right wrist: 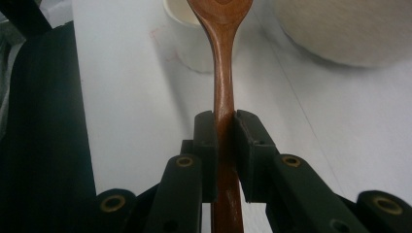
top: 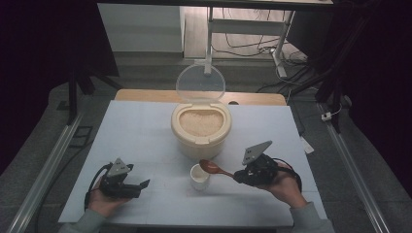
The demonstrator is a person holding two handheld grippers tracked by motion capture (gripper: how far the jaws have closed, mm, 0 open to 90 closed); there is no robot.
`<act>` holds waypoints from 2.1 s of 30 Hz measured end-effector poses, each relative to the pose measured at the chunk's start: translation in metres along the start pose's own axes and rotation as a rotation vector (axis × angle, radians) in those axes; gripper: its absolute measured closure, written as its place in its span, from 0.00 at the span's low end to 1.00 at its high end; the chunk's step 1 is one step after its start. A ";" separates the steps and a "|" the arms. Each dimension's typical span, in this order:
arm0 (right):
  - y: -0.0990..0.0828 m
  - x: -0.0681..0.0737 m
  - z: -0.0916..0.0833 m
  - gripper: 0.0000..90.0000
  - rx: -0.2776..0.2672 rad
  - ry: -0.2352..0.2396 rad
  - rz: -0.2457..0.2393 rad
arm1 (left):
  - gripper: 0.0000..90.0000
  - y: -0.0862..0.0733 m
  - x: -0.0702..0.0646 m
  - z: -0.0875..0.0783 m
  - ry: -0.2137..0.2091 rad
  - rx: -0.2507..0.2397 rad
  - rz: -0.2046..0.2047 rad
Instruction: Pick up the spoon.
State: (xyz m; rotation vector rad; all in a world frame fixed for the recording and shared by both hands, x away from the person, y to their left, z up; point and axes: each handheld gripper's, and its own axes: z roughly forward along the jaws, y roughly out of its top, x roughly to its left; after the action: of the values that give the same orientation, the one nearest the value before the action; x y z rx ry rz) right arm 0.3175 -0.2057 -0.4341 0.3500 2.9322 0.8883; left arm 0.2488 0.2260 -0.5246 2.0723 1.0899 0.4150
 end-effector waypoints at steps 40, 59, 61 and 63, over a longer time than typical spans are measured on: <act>0.057 0.024 0.039 0.88 0.033 0.039 -0.176 | 0.17 0.020 -0.004 -0.010 -0.031 -0.037 0.020; 0.063 0.030 0.044 0.88 0.025 0.039 -0.222 | 0.21 0.106 -0.060 -0.013 -0.243 -0.010 0.239; 0.064 0.031 0.043 0.88 0.028 0.033 -0.228 | 0.22 0.113 -0.067 -0.009 -0.262 0.010 0.265; 0.064 0.032 0.043 0.88 0.023 0.033 -0.235 | 0.23 0.118 -0.074 -0.005 -0.277 0.033 0.288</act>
State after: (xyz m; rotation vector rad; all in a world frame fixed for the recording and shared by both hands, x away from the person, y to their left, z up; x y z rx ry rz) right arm 0.3049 -0.1229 -0.4343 -0.0103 2.9335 0.8353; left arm 0.2697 0.1259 -0.4300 2.2435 0.6428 0.2388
